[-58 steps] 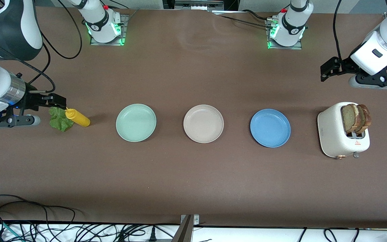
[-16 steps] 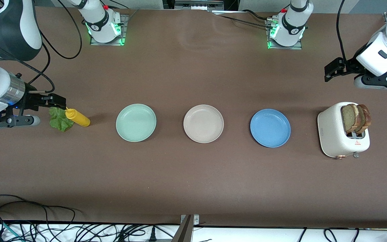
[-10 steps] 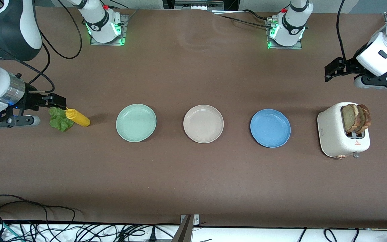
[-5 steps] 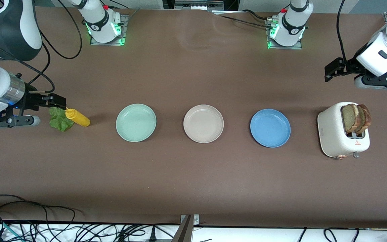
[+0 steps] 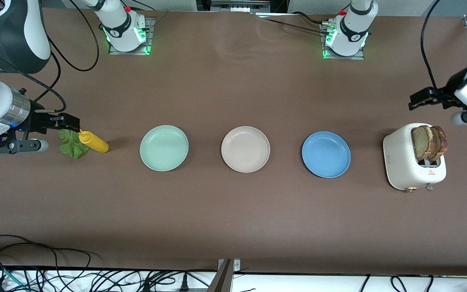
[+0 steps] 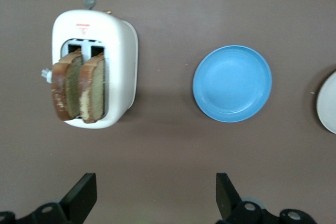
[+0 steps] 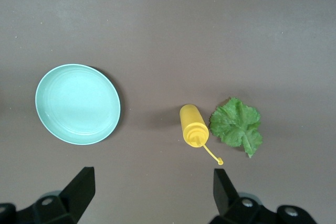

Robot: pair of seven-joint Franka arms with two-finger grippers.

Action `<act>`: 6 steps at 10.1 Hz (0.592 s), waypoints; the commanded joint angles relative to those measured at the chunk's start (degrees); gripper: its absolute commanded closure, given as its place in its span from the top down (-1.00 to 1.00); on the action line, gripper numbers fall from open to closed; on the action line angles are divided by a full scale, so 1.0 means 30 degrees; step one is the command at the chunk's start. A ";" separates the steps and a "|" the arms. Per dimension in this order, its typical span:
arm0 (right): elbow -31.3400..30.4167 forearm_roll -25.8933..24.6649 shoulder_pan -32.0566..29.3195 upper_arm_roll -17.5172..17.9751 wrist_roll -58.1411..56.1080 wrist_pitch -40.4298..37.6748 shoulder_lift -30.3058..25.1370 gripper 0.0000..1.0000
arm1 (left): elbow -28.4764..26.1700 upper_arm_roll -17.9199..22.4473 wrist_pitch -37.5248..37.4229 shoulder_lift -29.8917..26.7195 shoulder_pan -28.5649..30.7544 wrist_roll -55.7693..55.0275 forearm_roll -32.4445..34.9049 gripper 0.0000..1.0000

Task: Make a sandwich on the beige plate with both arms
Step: 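Reach the left gripper down to the toaster and grasp a bread slice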

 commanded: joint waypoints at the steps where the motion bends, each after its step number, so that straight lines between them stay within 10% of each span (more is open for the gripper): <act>1: 0.0616 0.0326 -0.0061 -0.0054 -0.0070 -0.0443 0.0264 1.00 | 0.0581 -0.0177 -0.0117 0.1661 0.0973 0.0305 0.0484 1.00; 6: 0.0616 0.0587 -0.0178 -0.0054 -0.0070 -0.0414 0.0264 1.00 | -0.0147 -0.0265 0.2860 0.3626 0.1386 0.1967 0.1861 1.00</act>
